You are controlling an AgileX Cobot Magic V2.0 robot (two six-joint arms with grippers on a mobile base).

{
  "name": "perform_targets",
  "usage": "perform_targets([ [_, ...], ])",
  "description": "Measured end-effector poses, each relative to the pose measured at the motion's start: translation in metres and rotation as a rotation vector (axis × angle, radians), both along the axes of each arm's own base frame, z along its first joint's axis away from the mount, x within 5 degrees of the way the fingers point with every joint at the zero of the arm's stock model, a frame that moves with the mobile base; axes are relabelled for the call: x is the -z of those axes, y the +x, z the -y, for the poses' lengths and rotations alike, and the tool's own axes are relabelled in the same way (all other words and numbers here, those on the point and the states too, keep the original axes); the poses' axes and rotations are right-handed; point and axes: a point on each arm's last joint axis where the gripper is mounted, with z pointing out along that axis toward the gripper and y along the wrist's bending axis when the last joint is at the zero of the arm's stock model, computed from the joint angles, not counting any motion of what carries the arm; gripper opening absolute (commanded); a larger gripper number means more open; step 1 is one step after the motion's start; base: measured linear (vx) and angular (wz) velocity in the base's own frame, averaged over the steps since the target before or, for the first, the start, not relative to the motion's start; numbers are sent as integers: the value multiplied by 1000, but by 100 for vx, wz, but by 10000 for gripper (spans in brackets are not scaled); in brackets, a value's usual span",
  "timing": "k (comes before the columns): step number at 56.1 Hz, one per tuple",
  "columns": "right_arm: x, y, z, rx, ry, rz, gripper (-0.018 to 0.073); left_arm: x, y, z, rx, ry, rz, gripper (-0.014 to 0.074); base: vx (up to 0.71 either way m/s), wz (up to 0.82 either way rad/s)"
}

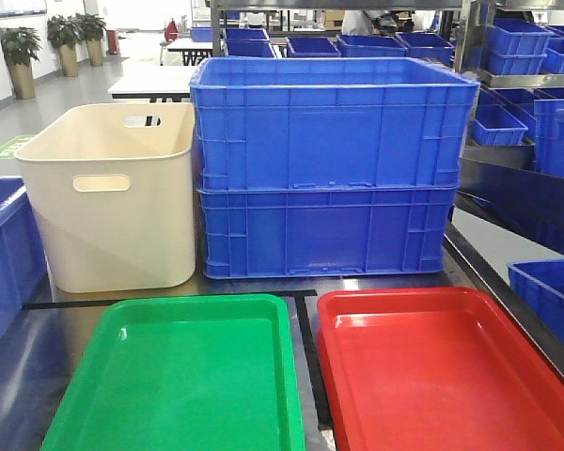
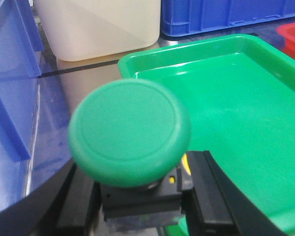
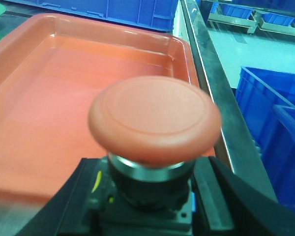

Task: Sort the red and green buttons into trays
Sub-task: 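Move the left gripper over the green tray, right over red tray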

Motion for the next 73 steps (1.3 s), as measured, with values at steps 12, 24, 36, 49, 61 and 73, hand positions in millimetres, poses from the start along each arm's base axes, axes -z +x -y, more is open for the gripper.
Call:
perform_targets([
  [12,0,0,0,0,0,0,11,0,0,0,0,0,0,-1,8,2],
  [24,0,0,0,0,0,0,11,0,0,0,0,0,0,-1,4,0],
  [36,0,0,0,0,0,0,11,0,0,0,0,0,0,-1,1,0],
  [49,0,0,0,0,0,0,11,0,0,0,0,0,0,-1,0,0],
  [61,0,0,0,0,0,0,11,0,0,0,0,0,0,-1,0,0],
  [73,-1,0,-1,-8,5,12,11,0,0,0,0,0,1,-1,0,0],
])
